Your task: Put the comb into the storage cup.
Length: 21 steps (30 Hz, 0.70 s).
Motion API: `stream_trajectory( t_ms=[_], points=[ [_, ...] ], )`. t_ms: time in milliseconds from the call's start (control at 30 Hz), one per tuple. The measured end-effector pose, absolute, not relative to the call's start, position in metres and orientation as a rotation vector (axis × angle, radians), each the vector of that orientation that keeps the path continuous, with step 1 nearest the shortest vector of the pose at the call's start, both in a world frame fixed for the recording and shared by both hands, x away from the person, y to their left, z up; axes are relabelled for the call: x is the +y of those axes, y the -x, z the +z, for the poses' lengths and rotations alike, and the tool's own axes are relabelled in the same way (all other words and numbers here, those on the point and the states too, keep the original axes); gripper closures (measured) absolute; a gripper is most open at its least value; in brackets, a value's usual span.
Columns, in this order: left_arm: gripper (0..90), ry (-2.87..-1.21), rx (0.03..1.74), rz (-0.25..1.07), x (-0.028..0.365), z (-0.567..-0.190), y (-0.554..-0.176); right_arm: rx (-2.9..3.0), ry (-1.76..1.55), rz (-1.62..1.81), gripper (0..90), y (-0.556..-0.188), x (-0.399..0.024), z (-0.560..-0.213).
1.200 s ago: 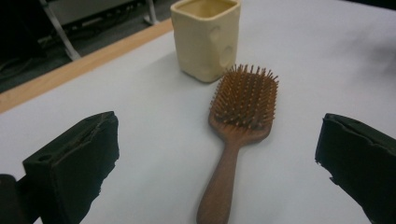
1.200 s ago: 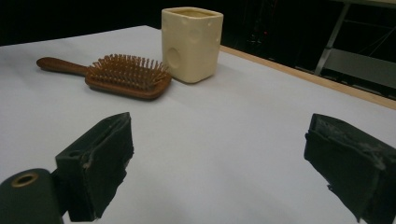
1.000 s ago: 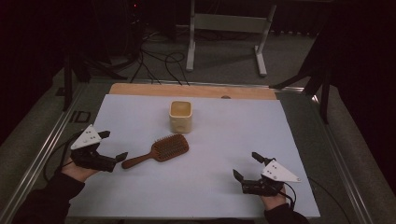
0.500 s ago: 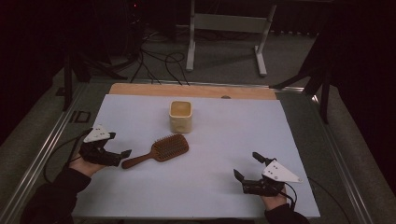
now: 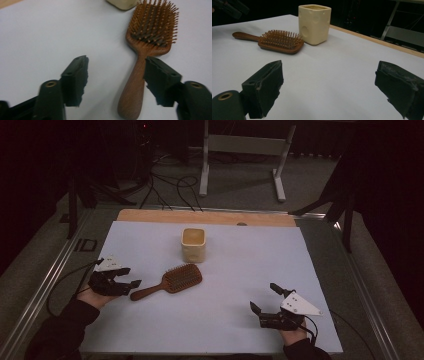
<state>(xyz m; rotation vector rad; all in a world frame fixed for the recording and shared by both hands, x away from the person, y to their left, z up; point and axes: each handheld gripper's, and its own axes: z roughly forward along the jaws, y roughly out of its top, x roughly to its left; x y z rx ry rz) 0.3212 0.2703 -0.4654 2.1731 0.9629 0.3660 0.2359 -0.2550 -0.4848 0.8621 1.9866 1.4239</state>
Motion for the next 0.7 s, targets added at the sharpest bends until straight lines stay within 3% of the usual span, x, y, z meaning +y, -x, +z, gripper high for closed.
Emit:
stream_trajectory(
  t_ms=[533,700],
  points=[
    [71.1,-2.240,0.960,0.377,0.268,-0.478,-0.324,1.991,-0.861,1.422,7.9,-0.236,-0.255,-0.485],
    [76.6,-2.262,0.990,0.366,0.269,-0.482,-0.326,1.991,-0.862,1.424,7.8,-0.236,-0.254,-0.485]
  ],
)
